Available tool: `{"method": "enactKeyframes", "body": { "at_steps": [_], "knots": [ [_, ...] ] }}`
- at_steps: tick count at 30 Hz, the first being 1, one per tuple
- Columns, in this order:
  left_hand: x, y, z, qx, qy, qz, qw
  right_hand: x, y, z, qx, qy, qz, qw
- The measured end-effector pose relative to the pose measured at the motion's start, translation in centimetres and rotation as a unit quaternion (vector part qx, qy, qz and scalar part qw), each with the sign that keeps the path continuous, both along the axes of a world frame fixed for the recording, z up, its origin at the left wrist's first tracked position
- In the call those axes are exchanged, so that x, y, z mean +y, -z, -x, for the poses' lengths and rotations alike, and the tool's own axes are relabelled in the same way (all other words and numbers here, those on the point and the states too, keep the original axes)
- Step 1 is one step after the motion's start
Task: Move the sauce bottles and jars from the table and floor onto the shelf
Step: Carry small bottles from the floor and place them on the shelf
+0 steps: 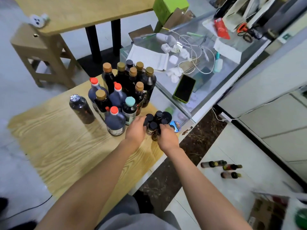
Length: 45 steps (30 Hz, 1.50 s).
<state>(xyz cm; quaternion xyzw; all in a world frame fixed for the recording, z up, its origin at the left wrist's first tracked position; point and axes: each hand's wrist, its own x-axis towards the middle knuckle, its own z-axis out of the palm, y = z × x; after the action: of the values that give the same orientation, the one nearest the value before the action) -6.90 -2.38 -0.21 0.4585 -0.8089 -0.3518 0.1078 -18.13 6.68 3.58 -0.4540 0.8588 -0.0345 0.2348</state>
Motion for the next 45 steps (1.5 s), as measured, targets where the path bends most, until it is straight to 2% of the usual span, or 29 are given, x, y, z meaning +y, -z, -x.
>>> {"method": "enactKeyframes", "body": {
  "at_steps": [5,8,10,15,19,24,31,37,45],
  "knots": [
    [-1.2,1.4,-0.1,-0.039,0.047,-0.008,0.998,-0.3,0.3,0.1,0.046,-0.054,-0.054,0.996],
    [-1.8,1.3,-0.1,-0.027,0.06,-0.02,0.998,-0.2,0.2,0.1,0.07,-0.085,-0.062,0.992],
    [-1.4,1.3,-0.3,0.006,0.028,-0.068,0.997,0.2,0.3,0.0,0.069,-0.082,-0.06,0.992],
    [-0.1,0.7,-1.1,0.063,-0.074,-0.176,0.98,1.8,2.0,-0.7,0.014,-0.069,-0.027,0.997],
    [0.4,-0.5,-1.9,0.08,-0.093,-0.204,0.971,3.0,1.4,-1.1,-0.097,0.051,0.052,0.993],
    [1.9,-2.7,-2.3,0.129,-0.1,-0.227,0.96,4.7,-1.1,-0.7,-0.223,0.193,0.191,0.936],
    [5.3,-8.9,0.1,0.159,-0.043,-0.197,0.966,8.1,-7.0,2.1,-0.285,0.207,0.299,0.887],
    [11.7,-16.1,7.5,0.202,0.022,-0.17,0.964,15.5,-13.7,6.4,-0.261,0.226,0.413,0.843],
    [26.2,-24.5,20.0,0.264,0.171,-0.221,0.923,32.2,-20.8,15.3,-0.151,0.308,0.513,0.787]
  ]
}}
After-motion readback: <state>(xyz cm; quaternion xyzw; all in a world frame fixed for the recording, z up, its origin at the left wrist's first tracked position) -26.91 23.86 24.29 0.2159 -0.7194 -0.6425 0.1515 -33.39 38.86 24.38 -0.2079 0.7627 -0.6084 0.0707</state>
